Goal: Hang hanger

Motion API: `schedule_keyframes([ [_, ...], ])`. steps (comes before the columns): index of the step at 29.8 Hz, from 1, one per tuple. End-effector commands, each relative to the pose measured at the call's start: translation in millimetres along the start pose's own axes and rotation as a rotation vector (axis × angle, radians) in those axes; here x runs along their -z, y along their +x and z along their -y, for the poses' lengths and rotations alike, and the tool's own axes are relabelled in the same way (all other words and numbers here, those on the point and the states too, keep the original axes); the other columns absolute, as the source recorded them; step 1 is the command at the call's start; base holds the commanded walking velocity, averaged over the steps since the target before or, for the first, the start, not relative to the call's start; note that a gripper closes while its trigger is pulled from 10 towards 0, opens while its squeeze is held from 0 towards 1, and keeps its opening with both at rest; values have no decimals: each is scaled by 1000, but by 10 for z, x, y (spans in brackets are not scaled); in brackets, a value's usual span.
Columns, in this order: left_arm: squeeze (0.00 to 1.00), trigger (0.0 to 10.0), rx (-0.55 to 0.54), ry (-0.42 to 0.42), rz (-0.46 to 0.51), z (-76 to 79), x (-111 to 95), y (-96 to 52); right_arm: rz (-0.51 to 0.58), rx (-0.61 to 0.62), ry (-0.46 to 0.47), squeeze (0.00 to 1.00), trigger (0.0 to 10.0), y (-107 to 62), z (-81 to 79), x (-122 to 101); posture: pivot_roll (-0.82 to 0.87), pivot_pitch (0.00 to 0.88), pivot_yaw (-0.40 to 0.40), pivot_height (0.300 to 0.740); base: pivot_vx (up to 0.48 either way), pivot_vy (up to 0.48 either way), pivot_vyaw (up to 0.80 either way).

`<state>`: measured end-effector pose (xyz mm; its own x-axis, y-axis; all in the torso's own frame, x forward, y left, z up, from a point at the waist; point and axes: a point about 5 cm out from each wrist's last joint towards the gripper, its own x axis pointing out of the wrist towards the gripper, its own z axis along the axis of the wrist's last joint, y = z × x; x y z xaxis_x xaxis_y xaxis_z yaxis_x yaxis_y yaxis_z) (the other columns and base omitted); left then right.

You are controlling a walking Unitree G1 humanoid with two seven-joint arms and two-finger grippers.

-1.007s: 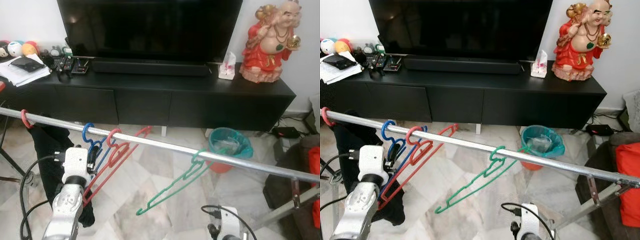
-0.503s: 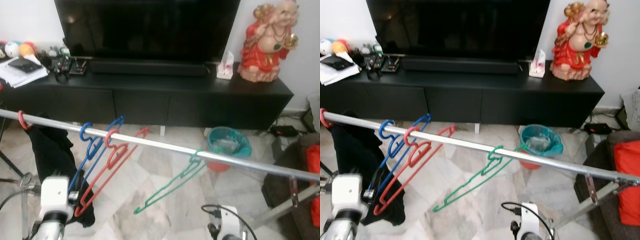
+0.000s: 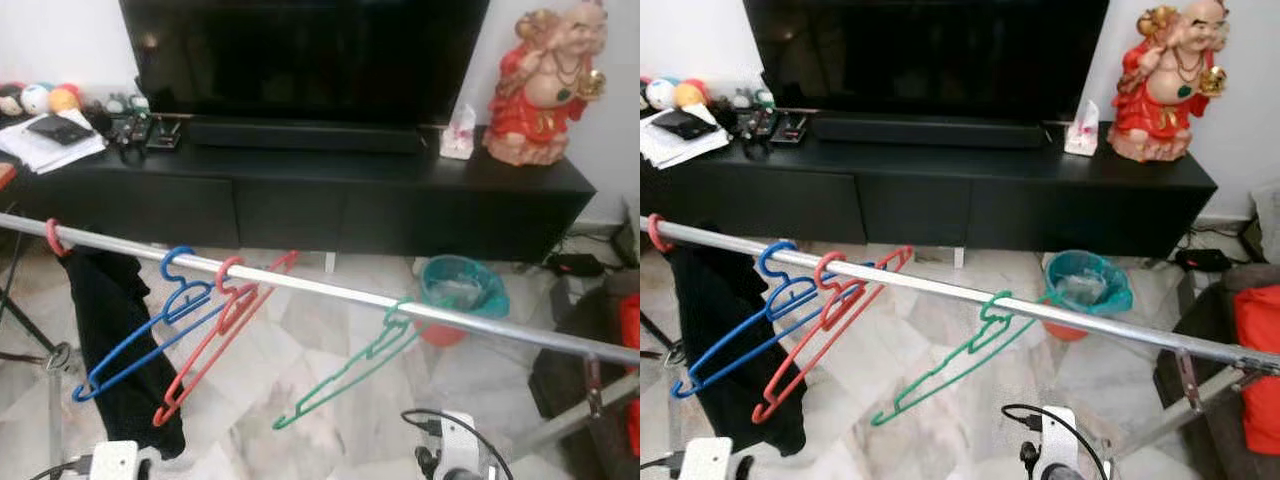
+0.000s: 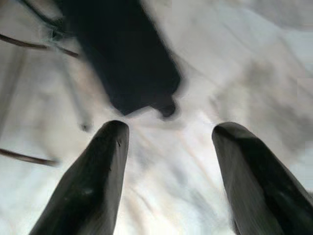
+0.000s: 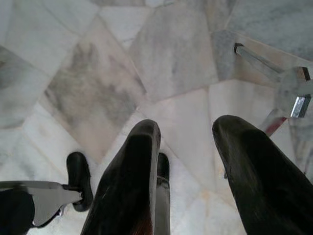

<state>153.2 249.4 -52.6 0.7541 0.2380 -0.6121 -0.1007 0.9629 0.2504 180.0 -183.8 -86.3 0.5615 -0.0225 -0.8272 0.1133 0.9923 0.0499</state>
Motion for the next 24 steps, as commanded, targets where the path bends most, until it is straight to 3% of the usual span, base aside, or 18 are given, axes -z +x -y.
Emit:
schedule_keyframes([
  [1,0,10000,96,24,-53,181,65,51,-4,7,4,0,10000,-1,7,4,53,0,-41,740,0,0,0],
  [4,0,10000,151,51,-91,328,4,163,-6,14,0,0,10000,-2,11,14,39,0,-33,740,0,0,0],
  [13,0,10000,197,116,-166,428,-43,272,-14,29,-12,0,10000,-7,11,47,14,0,-13,740,0,0,0],
  [24,0,10000,198,49,-165,482,-186,351,-9,45,8,0,10000,-4,-16,47,-18,0,11,740,0,0,0],
])
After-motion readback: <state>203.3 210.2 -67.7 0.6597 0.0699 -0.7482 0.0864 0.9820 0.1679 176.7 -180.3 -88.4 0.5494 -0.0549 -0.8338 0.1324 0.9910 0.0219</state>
